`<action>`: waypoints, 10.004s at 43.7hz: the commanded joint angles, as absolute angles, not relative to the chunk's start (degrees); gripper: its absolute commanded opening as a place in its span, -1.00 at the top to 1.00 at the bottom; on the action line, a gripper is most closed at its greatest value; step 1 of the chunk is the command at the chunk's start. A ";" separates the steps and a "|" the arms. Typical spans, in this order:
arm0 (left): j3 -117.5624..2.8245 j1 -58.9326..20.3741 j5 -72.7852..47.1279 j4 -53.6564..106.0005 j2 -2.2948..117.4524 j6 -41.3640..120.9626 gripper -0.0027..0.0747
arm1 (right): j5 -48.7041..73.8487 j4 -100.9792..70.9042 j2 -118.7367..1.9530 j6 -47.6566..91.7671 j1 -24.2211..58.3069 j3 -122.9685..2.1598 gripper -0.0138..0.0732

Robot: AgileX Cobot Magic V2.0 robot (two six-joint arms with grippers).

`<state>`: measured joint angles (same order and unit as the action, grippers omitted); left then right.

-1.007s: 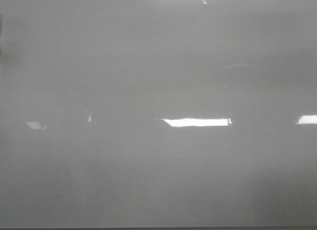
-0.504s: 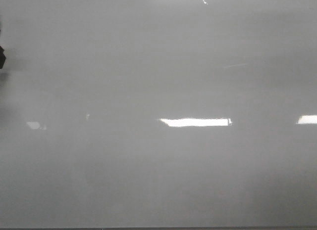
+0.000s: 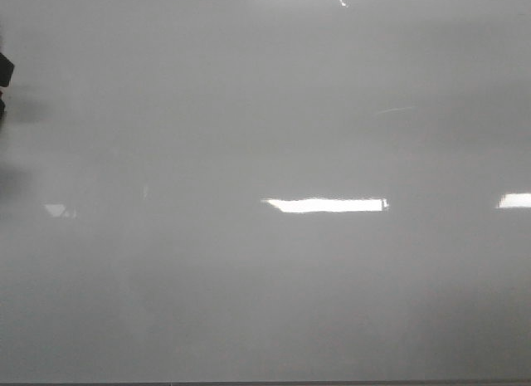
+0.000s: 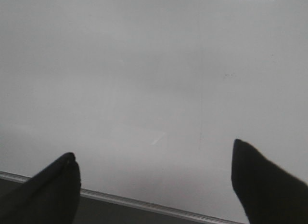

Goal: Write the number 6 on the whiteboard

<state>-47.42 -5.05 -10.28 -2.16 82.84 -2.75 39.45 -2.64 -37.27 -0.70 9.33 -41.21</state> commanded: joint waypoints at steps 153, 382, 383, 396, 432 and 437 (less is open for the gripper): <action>-67.48 -44.64 -51.31 6.17 69.20 30.73 -0.29 | 52.10 -20.34 -63.67 41.15 32.74 -63.17 0.84; -70.77 -46.91 -49.04 -1.29 77.13 25.54 0.96 | 44.18 -15.64 -44.42 35.27 28.95 -47.88 -0.80; -70.80 -46.23 -50.43 -4.99 76.69 22.28 0.96 | 44.18 -15.64 -44.23 35.27 28.52 -47.88 -0.80; -67.88 -29.21 -61.31 -24.00 69.49 -5.31 0.96 | 44.10 -15.64 -43.97 35.27 26.15 -47.82 -0.80; -44.25 -3.88 -5.20 -13.90 73.17 -15.73 0.96 | 42.82 -15.64 -43.97 35.27 26.17 -47.82 -0.80; -44.25 -3.88 -1.51 -14.02 75.90 -15.73 0.96 | 42.82 -15.64 -43.97 35.27 26.17 -47.82 -0.80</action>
<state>-42.86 -4.12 -8.21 -14.07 75.88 -15.18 46.48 -15.20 -44.28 35.24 26.61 -46.04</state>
